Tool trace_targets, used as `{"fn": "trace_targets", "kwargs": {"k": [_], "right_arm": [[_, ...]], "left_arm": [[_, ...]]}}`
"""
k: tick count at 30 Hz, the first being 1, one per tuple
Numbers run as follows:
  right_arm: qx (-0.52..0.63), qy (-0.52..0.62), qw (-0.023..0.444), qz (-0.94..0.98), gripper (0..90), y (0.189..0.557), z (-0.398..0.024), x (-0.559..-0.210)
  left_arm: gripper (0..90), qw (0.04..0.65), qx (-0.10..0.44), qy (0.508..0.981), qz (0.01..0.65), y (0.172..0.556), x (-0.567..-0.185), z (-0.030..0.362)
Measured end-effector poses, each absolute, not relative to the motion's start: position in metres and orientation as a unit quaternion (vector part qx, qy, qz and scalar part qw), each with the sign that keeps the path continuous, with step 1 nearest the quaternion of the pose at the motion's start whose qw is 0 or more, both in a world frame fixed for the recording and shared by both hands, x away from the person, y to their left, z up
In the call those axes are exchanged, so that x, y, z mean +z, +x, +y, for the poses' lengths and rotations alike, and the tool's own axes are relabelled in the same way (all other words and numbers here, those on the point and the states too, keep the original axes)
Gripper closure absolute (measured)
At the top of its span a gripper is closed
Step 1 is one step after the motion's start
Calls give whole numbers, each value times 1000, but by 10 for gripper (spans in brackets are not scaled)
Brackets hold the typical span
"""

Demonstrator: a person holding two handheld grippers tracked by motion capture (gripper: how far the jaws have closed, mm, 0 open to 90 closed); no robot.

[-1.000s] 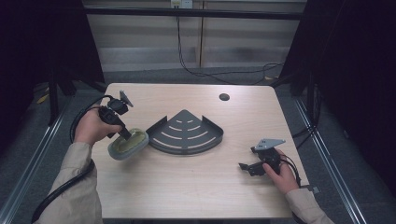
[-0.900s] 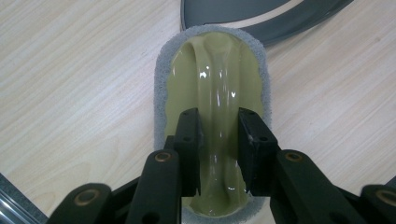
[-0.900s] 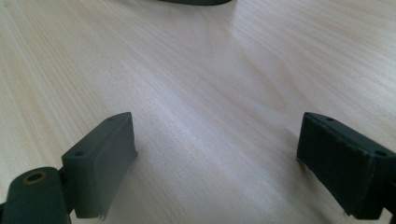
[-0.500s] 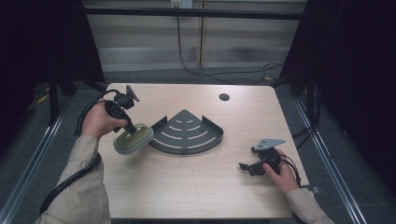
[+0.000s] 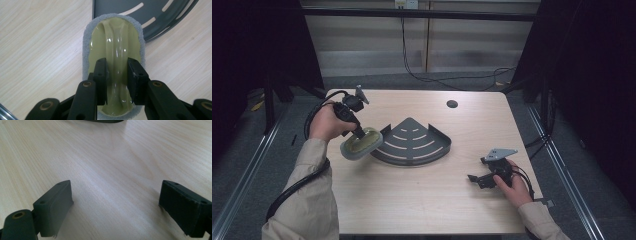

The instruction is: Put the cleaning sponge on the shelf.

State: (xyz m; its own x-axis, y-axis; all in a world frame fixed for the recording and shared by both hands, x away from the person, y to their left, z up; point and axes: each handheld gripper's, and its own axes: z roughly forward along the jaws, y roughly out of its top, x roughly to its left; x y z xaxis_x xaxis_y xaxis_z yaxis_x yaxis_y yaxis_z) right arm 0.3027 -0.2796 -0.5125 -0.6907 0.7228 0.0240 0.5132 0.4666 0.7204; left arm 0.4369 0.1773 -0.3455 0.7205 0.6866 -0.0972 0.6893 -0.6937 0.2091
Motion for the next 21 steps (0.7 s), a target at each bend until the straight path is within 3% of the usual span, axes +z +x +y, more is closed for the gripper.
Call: {"fn": "trace_targets", "kwargs": {"k": [21], "right_arm": [[364,366,143,845,110,303,-280,-512]], "left_arm": [[712,119,4,930,349,451,-343,142]]}}
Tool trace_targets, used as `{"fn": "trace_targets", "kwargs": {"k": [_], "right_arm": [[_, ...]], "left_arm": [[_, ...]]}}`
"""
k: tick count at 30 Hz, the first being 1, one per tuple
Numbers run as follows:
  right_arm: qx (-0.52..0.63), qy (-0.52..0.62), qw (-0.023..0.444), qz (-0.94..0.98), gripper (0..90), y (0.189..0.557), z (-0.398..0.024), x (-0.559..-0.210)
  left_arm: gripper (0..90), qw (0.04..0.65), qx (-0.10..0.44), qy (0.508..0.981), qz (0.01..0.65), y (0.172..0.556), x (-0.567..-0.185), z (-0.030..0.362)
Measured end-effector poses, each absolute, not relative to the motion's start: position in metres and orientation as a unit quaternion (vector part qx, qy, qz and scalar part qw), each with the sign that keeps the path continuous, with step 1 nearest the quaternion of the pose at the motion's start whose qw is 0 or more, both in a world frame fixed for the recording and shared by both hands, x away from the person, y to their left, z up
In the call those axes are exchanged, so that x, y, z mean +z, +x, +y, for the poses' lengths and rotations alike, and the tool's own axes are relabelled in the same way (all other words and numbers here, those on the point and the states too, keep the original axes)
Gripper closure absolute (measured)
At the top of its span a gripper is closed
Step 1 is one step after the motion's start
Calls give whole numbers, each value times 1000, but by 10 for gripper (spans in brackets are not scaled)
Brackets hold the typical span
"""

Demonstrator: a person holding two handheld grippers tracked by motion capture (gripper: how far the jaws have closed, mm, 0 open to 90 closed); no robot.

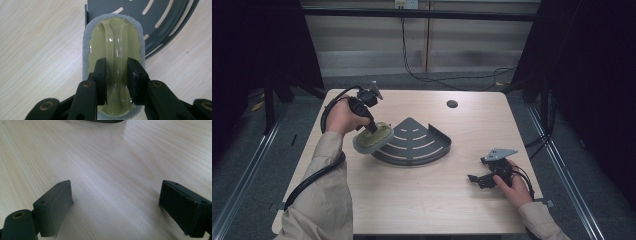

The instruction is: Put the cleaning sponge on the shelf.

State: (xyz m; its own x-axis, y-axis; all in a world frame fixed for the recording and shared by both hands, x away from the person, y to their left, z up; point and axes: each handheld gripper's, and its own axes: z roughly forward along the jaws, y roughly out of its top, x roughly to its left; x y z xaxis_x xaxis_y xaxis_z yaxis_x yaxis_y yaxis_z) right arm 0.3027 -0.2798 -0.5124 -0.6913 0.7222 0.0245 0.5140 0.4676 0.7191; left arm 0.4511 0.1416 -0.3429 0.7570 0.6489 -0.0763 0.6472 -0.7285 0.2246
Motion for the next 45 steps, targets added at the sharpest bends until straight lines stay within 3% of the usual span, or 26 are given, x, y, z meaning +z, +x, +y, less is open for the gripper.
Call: {"fn": "trace_targets", "kwargs": {"k": [45], "right_arm": [[364,366,143,845,110,303,-280,-512]], "left_arm": [[711,134,9,933,334,475,-364,96]]}}
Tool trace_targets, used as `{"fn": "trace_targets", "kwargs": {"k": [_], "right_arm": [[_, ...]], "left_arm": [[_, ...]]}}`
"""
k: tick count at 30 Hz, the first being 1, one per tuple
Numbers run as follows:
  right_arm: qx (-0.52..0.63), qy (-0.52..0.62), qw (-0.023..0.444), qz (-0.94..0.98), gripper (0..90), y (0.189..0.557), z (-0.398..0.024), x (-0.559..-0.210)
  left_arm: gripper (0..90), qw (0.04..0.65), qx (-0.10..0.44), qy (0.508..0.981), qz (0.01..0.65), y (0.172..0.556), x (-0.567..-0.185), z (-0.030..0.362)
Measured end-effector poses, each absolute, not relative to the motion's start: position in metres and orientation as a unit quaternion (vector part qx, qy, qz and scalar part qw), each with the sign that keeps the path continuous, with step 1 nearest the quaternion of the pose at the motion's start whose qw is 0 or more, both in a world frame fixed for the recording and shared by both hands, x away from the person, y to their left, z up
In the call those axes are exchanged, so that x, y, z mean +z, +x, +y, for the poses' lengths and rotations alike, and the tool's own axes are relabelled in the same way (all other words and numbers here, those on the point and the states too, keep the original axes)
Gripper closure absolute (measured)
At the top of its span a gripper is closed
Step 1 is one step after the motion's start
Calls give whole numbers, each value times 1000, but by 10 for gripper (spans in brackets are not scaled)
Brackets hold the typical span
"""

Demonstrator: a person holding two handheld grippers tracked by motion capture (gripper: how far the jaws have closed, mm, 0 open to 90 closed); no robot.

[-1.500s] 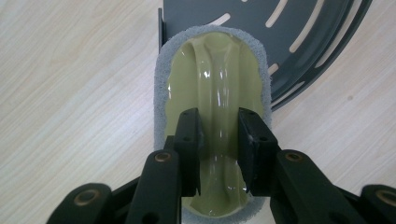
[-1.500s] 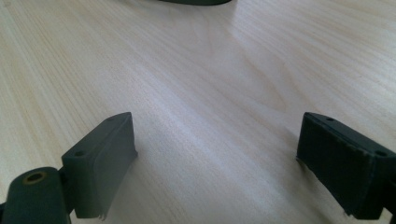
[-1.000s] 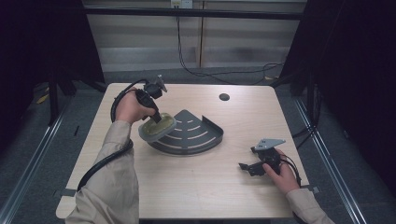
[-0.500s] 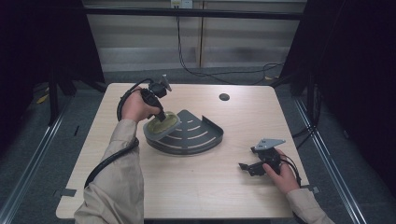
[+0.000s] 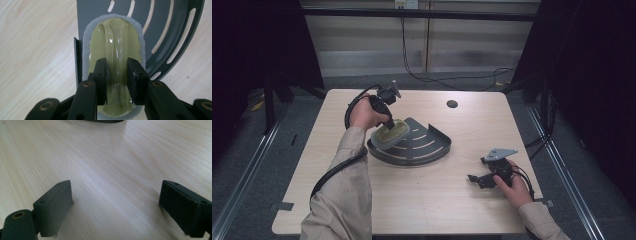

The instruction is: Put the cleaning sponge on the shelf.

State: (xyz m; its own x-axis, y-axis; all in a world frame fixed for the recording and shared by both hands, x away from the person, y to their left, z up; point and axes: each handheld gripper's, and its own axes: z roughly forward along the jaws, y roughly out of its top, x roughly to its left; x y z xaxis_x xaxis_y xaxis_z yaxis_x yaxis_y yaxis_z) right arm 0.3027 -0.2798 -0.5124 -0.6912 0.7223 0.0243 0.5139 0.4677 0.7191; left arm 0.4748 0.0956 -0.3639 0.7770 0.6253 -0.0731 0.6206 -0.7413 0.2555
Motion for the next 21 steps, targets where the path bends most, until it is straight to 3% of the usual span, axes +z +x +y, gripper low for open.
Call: {"fn": "trace_targets", "kwargs": {"k": [21], "right_arm": [[365,366,143,844,110,303,-280,-513]], "left_arm": [[711,135,4,933,333,482,-389,86]]}}
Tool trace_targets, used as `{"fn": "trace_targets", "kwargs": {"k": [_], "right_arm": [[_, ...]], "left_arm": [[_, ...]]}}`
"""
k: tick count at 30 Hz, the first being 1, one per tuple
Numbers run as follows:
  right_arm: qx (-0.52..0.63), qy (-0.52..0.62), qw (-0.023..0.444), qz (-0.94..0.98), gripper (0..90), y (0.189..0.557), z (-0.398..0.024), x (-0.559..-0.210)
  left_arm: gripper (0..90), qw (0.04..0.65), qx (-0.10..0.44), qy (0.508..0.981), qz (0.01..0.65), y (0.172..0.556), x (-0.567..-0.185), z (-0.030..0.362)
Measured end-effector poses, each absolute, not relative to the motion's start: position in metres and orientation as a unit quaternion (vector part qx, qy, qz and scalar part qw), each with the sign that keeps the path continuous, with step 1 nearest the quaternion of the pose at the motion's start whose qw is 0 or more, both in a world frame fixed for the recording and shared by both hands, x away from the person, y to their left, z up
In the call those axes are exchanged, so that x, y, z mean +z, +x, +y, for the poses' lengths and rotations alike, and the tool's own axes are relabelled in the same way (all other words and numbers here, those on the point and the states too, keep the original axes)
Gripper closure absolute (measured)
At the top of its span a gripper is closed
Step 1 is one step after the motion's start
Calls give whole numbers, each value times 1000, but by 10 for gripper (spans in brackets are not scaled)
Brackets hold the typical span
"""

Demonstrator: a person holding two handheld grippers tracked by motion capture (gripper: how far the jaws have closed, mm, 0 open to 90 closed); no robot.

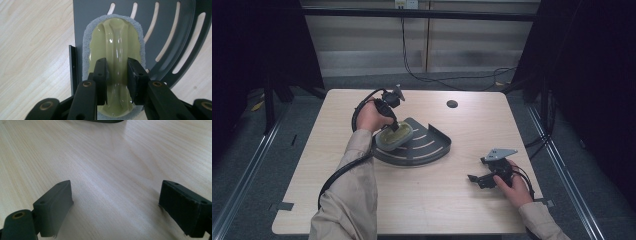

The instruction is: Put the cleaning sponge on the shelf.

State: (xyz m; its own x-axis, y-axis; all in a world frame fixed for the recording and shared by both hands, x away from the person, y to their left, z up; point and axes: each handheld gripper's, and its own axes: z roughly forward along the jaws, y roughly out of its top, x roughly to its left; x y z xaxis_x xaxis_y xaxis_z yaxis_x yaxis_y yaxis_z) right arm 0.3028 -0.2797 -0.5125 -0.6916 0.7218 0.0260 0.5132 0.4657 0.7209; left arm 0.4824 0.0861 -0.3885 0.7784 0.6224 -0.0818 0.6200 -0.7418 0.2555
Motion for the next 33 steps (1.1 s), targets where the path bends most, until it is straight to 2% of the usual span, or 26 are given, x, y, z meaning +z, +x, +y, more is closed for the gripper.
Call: {"fn": "trace_targets", "kwargs": {"k": [12,33], "right_arm": [[365,365,143,844,110,303,-280,-513],[365,366,143,844,110,303,-280,-513]], "left_arm": [[710,131,2,932,337,481,-407,88],[709,130,5,929,347,480,-416,104]]}}
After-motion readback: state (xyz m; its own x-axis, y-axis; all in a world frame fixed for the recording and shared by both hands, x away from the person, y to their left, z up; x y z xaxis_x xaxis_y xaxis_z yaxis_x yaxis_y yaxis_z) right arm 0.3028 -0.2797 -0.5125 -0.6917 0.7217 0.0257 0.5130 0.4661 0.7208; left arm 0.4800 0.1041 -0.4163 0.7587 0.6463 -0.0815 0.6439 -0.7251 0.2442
